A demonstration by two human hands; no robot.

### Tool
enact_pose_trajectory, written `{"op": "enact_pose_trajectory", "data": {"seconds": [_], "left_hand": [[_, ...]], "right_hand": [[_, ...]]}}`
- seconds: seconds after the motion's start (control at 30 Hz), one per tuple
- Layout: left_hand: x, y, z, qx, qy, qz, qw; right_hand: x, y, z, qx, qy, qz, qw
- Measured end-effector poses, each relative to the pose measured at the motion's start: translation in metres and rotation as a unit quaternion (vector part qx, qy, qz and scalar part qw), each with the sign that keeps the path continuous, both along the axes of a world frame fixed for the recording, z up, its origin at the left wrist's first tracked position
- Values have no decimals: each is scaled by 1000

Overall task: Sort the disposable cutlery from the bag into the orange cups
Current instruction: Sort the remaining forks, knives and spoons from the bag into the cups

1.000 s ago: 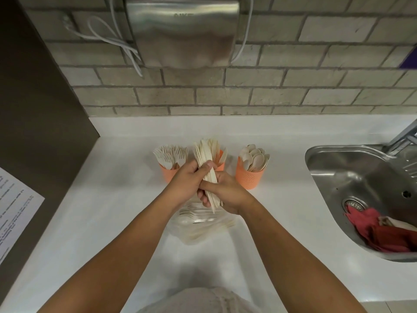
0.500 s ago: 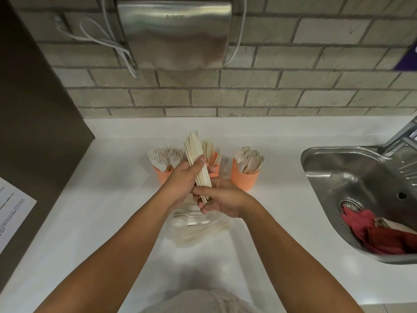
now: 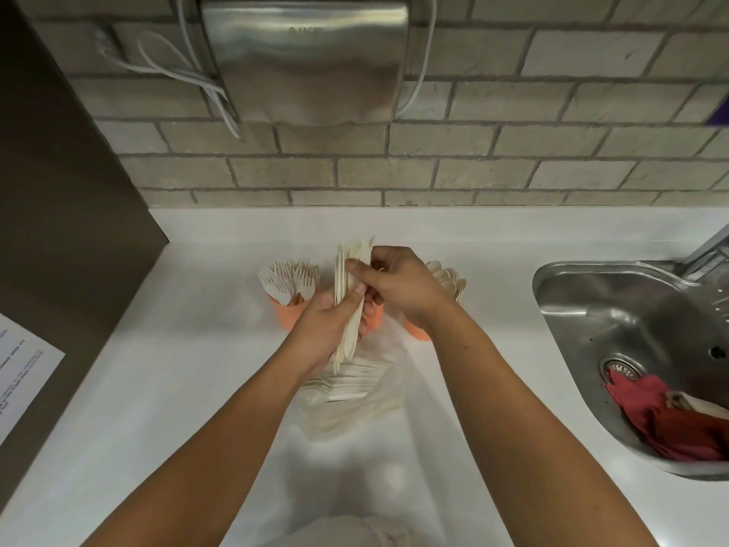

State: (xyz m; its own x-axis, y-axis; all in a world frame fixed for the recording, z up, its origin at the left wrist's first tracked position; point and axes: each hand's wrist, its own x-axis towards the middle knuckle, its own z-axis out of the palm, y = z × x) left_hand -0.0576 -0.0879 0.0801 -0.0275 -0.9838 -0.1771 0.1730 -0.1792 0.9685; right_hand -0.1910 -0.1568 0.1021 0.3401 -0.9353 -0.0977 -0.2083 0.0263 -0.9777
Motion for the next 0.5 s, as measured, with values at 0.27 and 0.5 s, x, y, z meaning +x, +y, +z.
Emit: {"op": "enact_pose_trajectory", "data": {"seconds": [0.27,0.5], "left_hand": [[12,2,-18,-9,-46,43,998],[24,-3,-29,15,-77,89,993]], "right_hand": [[5,-15,-8,50,-56,-47,996],[-3,-30,7,33,-77,-90,992]]}}
